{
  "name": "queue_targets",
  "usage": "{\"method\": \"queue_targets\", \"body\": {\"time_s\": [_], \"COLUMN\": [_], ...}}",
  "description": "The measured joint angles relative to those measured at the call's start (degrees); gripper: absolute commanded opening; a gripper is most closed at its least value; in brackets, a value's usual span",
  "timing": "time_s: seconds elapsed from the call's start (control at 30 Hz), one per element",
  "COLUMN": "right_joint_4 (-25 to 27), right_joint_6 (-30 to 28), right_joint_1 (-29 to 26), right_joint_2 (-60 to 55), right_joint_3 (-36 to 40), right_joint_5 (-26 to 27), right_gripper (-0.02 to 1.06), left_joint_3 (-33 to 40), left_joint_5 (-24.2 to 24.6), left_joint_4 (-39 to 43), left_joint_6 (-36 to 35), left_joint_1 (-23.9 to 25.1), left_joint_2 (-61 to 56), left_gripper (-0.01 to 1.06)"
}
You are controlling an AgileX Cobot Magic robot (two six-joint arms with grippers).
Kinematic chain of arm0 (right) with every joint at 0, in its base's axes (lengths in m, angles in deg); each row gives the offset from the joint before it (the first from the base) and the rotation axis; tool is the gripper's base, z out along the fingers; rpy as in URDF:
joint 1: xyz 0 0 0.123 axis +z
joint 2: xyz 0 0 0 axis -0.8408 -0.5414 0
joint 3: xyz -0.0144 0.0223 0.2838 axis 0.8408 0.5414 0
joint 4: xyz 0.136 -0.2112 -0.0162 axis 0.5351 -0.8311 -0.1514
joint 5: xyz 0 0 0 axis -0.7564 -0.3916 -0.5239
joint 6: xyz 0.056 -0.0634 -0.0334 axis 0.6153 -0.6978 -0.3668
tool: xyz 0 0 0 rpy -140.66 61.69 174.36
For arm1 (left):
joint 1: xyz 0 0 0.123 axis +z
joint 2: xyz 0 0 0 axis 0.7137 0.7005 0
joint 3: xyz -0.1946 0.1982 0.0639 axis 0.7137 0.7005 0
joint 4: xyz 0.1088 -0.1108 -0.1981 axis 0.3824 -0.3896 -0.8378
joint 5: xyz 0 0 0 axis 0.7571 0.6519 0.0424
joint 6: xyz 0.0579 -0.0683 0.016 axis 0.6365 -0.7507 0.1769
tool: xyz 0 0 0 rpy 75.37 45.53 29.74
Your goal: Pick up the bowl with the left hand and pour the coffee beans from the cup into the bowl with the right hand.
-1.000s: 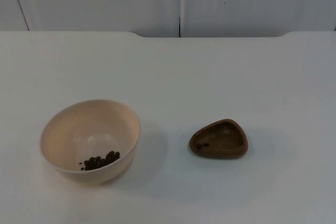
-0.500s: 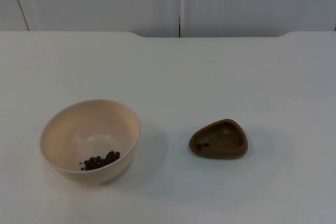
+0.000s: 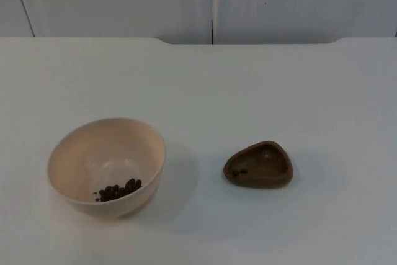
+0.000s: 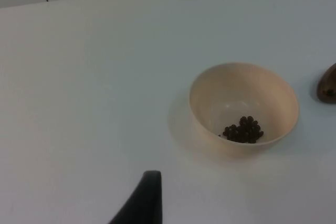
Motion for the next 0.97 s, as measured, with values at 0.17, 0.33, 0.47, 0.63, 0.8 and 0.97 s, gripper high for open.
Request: {"method": "queue_targets", "body": {"time_s": [0.17, 0.33, 0.47, 0.63, 0.8, 0.97], "right_joint_4": [0.0, 0.0, 0.0, 0.0, 0.0, 0.0], "right_joint_6": [0.0, 0.0, 0.0, 0.0, 0.0, 0.0], "right_joint_1": [0.0, 0.0, 0.0, 0.0, 0.0, 0.0], "right_joint_2": [0.0, 0.0, 0.0, 0.0, 0.0, 0.0], "right_joint_3": [0.0, 0.0, 0.0, 0.0, 0.0, 0.0], "right_joint_5": [0.0, 0.0, 0.0, 0.0, 0.0, 0.0], "right_gripper": [1.05, 1.05, 1.05, 1.05, 1.05, 1.05], "left_joint_3": [0.0, 0.0, 0.0, 0.0, 0.0, 0.0], "left_joint_5": [0.0, 0.0, 0.0, 0.0, 0.0, 0.0], "left_joint_4": [0.0, 0.0, 0.0, 0.0, 0.0, 0.0], "left_joint_6": [0.0, 0.0, 0.0, 0.0, 0.0, 0.0], "left_joint_1": [0.0, 0.0, 0.8, 5.6, 9.3, 11.7], "left_joint_2": [0.0, 0.0, 0.0, 0.0, 0.0, 0.0], "left_gripper": [1.05, 1.05, 1.05, 1.05, 1.05, 1.05]}}
